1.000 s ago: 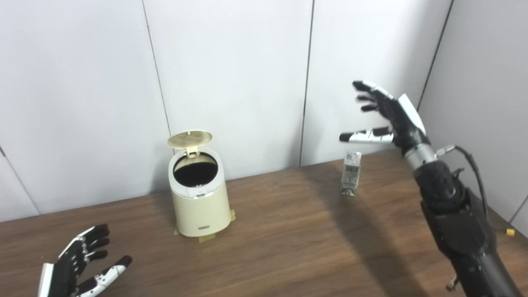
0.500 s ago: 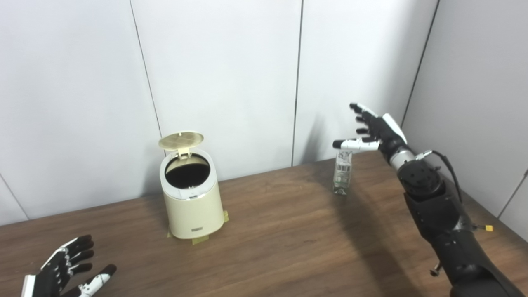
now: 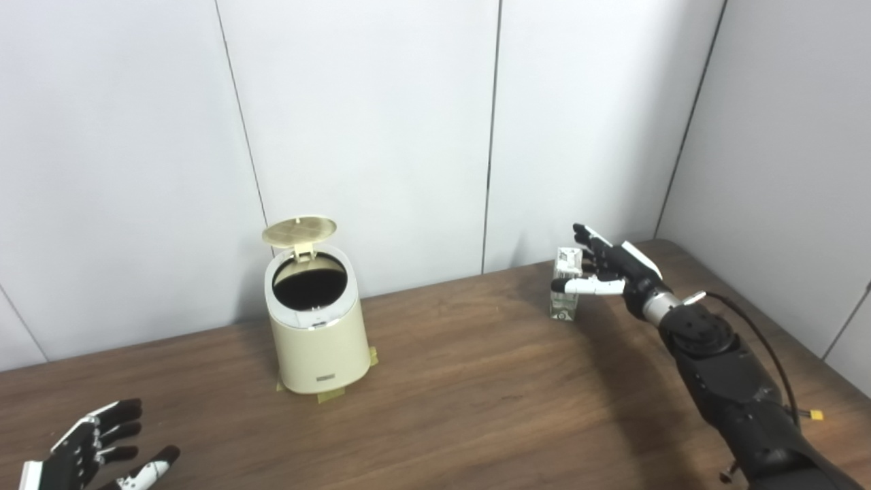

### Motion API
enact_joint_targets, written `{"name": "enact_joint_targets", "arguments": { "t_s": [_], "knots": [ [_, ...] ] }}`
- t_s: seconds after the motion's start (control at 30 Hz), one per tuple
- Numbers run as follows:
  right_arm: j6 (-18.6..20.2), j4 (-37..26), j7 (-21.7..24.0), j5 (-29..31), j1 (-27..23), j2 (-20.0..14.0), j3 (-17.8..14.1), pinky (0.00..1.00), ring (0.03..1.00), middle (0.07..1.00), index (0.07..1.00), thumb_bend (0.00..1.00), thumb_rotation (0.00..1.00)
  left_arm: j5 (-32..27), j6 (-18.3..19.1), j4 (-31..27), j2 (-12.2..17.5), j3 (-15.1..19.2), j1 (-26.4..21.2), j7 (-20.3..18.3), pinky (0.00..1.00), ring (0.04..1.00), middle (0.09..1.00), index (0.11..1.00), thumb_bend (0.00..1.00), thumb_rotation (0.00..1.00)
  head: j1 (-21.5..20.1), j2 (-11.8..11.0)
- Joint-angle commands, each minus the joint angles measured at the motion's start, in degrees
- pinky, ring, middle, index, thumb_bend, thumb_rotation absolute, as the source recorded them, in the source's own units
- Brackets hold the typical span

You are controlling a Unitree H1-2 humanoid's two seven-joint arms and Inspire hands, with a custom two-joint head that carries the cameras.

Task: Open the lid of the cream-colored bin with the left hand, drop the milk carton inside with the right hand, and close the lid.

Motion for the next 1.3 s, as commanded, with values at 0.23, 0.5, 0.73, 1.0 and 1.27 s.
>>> {"name": "enact_joint_targets", "arguments": {
  "t_s": [0.23, 0.5, 0.73, 1.0, 1.27],
  "knots": [
    [-0.37, -0.94, -4.15, -0.68, -1.96, 0.30, -0.13, 0.87, 0.932, 0.950, 0.952, 0.85, 0.09, -0.32, -0.11, -2.47, 1.25, 0.02, -1.23, -0.42, 0.64, 0.727, 0.749, 0.714, 0.68, 0.00, 0.08, 0.35],
    [-3.74, 3.97, -13.74, -4.14, -3.42, 2.54, 0.35, 0.76, 0.813, 0.830, 0.853, 0.80, 0.07, 0.30, 1.58, -3.70, 1.16, -0.07, -0.68, -0.24, 0.63, 0.721, 0.745, 0.710, 0.68, 0.00, 0.37, 0.66],
    [-8.16, 10.98, -19.27, -3.89, -6.08, 4.37, 0.15, 0.72, 0.753, 0.776, 0.793, 0.78, 0.02, 1.74, 2.90, -4.84, 1.15, -0.22, -0.30, 0.46, 0.61, 0.708, 0.734, 0.698, 0.70, 0.00, 0.44, 1.01],
    [-10.28, 18.67, -27.69, -1.04, -9.92, 8.97, -2.61, 0.61, 0.712, 0.761, 0.742, 0.77, 0.00, 1.08, 2.41, -4.35, 1.14, -0.11, -0.55, -0.25, 0.62, 0.701, 0.738, 0.708, 0.67, 0.00, 0.54, 1.63],
    [-12.80, 23.06, -44.51, -7.45, -12.07, 12.28, 1.32, 0.34, 0.402, 0.451, 0.518, 0.53, 0.00, 0.99, 3.02, -5.01, 0.39, -0.25, -0.32, 0.11, 0.61, 0.699, 0.731, 0.699, 0.66, 0.00, 1.34, 1.99]
  ]
}}
